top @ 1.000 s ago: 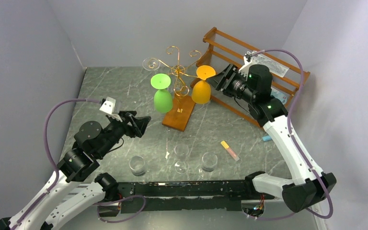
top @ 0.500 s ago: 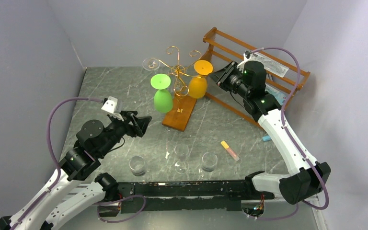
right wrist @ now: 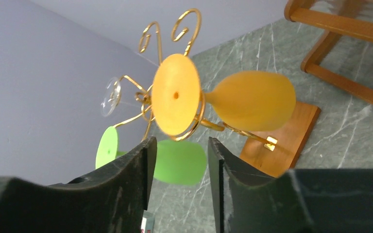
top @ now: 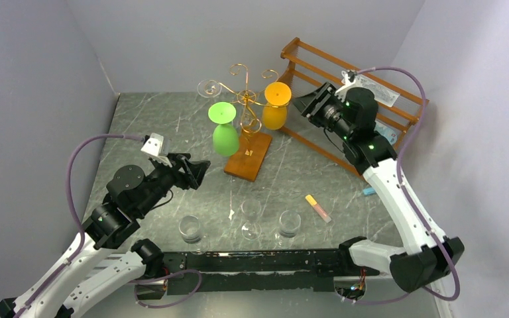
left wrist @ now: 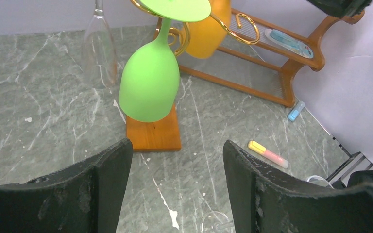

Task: Place the wine glass upside down on the wine glass rack

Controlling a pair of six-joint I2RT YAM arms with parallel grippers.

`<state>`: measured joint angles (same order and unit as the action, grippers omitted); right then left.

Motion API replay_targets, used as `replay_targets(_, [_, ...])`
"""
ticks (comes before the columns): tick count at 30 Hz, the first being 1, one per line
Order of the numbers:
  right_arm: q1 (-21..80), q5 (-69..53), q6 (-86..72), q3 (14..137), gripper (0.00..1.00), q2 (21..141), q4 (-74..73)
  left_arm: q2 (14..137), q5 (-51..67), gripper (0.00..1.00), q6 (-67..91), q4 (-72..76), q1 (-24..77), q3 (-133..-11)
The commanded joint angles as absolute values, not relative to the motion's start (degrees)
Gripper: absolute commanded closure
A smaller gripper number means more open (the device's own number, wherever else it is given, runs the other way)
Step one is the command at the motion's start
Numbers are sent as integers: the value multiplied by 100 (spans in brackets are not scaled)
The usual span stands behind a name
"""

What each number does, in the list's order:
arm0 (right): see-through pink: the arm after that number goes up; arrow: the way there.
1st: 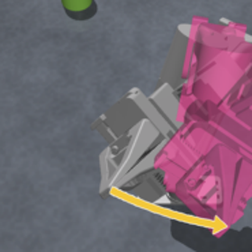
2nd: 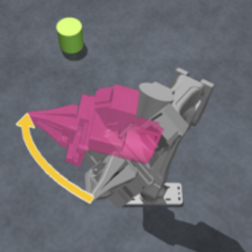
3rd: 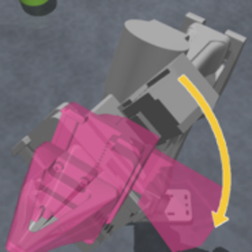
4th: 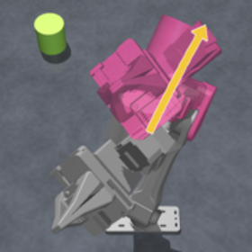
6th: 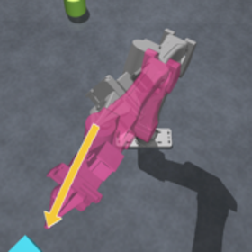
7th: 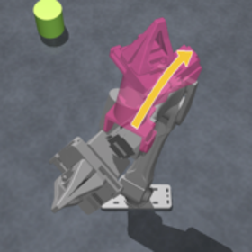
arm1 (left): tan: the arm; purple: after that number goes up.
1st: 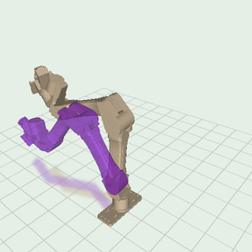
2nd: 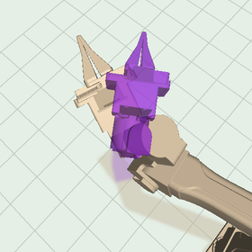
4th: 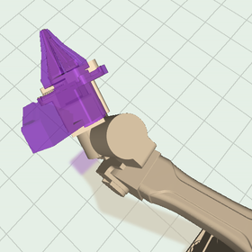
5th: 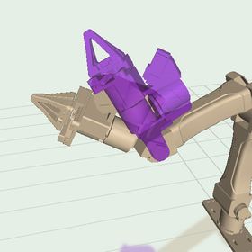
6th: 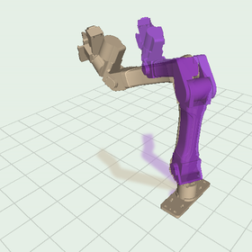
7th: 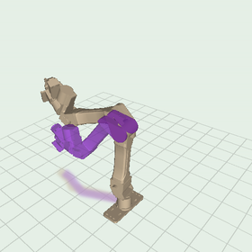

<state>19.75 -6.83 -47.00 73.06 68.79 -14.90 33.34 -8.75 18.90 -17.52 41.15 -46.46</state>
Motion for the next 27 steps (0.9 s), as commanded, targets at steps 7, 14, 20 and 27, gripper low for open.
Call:
replay_targets(7, [1941,-1046,-3336,7120,46,5618,-3099,3294,-711,24,1803,-1789,4130,-5010])
replay_targets(14, [1942,-1255,-2717,6807,46,4989,-4546,3467,-743,16,1746,-1761,4128,-5253])
replay_targets(20, [1942,-1234,-2304,6331,42,4536,-5497,3668,-596,6,1777,-1660,4128,-5275])
replay_targets(27, [1942,-1267,-2020,6064,44,4336,-6239,3820,-296,5,1817,-1505,4131,-5215])
